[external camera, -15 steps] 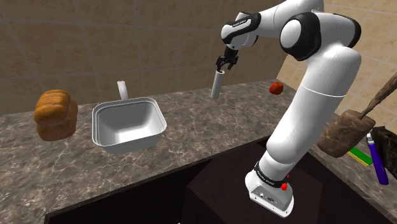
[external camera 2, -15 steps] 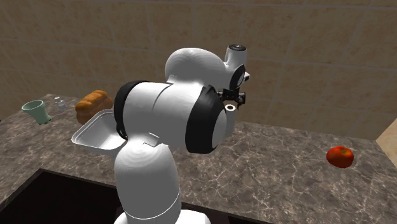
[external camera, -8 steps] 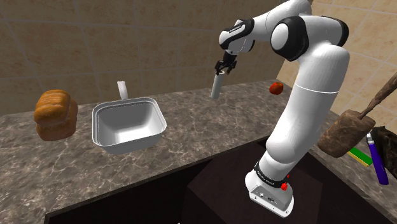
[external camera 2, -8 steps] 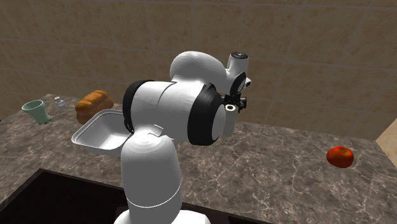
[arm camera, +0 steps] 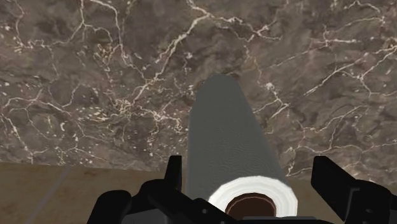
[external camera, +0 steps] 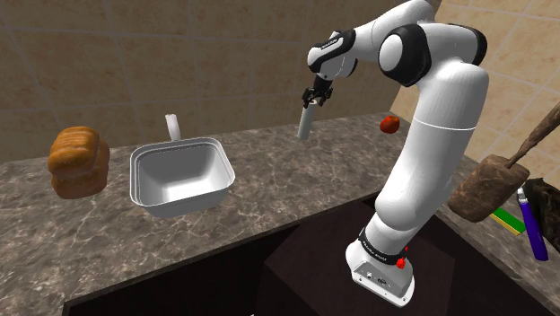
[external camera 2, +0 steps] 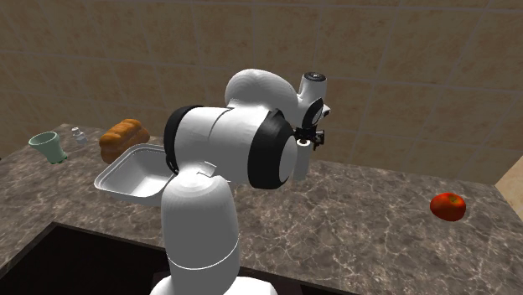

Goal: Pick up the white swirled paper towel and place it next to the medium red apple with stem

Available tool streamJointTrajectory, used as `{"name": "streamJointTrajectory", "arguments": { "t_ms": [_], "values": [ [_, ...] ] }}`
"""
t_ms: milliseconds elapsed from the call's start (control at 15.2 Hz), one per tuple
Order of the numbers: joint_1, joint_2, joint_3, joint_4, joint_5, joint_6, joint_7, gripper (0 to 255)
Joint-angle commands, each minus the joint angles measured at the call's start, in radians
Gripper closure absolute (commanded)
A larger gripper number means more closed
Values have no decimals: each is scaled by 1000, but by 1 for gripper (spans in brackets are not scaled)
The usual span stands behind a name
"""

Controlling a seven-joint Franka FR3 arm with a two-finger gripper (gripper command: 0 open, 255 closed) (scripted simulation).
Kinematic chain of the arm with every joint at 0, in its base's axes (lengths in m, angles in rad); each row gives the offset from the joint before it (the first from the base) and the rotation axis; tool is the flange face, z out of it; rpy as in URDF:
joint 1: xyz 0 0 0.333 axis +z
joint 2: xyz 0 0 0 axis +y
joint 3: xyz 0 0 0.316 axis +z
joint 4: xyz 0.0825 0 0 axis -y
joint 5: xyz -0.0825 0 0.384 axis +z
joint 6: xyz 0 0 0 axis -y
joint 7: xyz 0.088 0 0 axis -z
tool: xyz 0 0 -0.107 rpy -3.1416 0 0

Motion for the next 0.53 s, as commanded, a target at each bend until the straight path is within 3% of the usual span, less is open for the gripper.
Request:
{"name": "streamJointTrajectory", "arguments": {
  "t_ms": [0,66,462],
  "values": [
    [0,0,0,0,0,0,0,0],
    [0,0,0,0,0,0,0,255],
    [0,0,0,0,0,0,0,255]
  ]
}}
